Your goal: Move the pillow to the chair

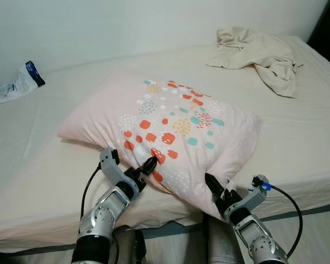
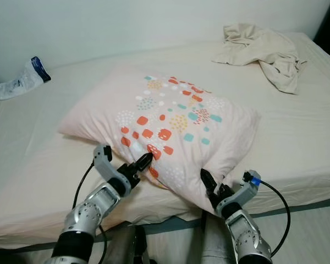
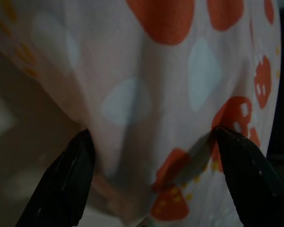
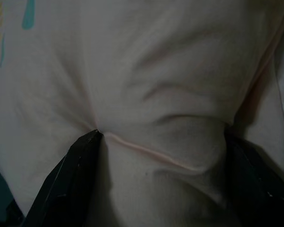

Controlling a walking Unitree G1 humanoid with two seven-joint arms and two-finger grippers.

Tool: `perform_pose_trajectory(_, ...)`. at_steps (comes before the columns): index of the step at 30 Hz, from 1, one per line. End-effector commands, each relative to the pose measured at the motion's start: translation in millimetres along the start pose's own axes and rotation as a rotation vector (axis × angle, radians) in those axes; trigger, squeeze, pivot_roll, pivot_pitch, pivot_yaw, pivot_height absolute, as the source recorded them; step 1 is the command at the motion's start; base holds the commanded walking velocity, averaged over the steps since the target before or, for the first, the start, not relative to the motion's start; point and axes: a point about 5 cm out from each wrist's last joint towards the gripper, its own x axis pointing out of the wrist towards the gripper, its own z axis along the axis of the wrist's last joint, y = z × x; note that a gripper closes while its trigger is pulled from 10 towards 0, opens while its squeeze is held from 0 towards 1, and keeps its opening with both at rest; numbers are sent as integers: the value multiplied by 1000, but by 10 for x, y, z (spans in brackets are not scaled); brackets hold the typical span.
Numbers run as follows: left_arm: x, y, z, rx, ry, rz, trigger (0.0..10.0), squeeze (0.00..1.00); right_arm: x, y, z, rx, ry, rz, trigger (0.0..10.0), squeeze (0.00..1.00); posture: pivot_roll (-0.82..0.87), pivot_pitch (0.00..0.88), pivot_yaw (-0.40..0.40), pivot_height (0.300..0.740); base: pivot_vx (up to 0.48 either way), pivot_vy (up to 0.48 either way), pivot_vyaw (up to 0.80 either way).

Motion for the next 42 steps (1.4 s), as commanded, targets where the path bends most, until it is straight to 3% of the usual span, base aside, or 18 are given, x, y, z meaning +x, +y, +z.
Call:
perform_pose_trajectory(1,-3,19,-200,-77,21,30,10000,0,-44,-21,-270,37,112,-22,10000,0,-128,259,163,605,0,0,0)
perform_pose_trajectory(8,131,6,-124,-112,2,53,10000,0,-81,-25,-277,35,119,-20,10000,0,-128,268,162,605,0,0,0)
perform_pose_trajectory(13,206,-94,-142,-159,-4,31,10000,0,-99,-25,-282,37,121,-20,10000,0,-130,271,160,605,0,0,0)
perform_pose_trajectory(20,257,-333,-361,-235,40,-58,10000,0,-80,25,-255,30,97,8,10000,0,-136,266,156,605,0,0,0)
perform_pose_trajectory(23,255,-361,-399,-252,51,-77,10000,0,-76,38,-236,30,82,18,10000,0,-136,266,156,605,0,0,0)
perform_pose_trajectory(24,249,-377,-424,-255,59,-90,0,0,-72,37,-217,27,67,15,0,0,-137,264,157,605,0,0,0)
perform_pose_trajectory(42,210,-441,-492,-296,97,-164,0,0,-8,79,-80,16,-16,11,0,0,-134,261,161,605,0,0,0)
